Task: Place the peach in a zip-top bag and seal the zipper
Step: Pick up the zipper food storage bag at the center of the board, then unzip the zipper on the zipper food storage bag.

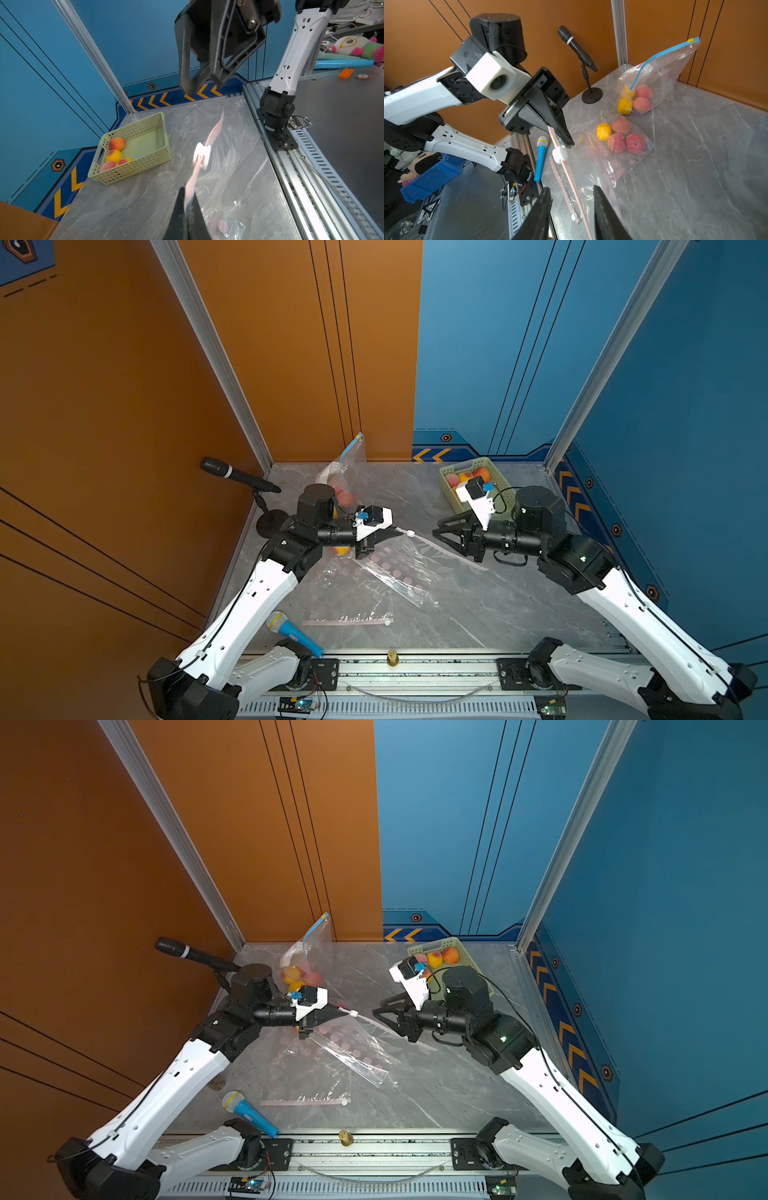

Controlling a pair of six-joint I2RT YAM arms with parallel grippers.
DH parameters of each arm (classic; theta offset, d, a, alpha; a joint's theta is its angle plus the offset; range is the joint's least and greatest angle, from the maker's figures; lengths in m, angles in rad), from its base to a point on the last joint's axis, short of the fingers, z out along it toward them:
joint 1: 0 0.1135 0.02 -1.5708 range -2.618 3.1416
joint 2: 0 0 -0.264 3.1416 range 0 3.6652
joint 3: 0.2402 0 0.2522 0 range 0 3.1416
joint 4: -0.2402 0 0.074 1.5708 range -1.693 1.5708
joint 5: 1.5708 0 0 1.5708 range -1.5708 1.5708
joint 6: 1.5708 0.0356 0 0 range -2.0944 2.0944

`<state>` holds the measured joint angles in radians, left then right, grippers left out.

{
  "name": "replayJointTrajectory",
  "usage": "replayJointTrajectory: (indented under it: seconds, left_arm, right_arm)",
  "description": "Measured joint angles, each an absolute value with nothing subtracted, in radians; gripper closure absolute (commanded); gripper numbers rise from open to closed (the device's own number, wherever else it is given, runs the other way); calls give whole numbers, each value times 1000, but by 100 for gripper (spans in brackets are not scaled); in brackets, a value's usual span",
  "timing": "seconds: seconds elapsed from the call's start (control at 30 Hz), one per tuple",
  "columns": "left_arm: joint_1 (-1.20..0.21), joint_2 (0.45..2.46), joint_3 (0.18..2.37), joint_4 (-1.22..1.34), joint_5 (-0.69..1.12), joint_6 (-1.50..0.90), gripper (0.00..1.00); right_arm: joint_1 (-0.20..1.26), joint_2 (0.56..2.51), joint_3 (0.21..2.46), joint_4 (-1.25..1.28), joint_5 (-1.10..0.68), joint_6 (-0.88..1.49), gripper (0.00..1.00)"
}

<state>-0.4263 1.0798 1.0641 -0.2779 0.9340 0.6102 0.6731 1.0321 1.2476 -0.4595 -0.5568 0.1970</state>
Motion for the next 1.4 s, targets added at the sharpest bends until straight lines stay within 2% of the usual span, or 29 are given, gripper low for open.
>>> replayJointTrajectory:
  seconds: [0.37, 0.67, 1.4]
  left_arm:
    - [-426, 1072, 1064, -278, 931, 640, 100]
    - [-426, 1072, 1064, -278, 926, 640, 100]
    - [-426, 1072, 1064, -278, 923, 640, 100]
  right_arm:
    - [688, 1091, 1236, -482, -549, 207, 73]
    - [731, 1110, 1230, -505, -545, 203, 80]
    - [643, 1070, 1192, -477, -597, 242, 79]
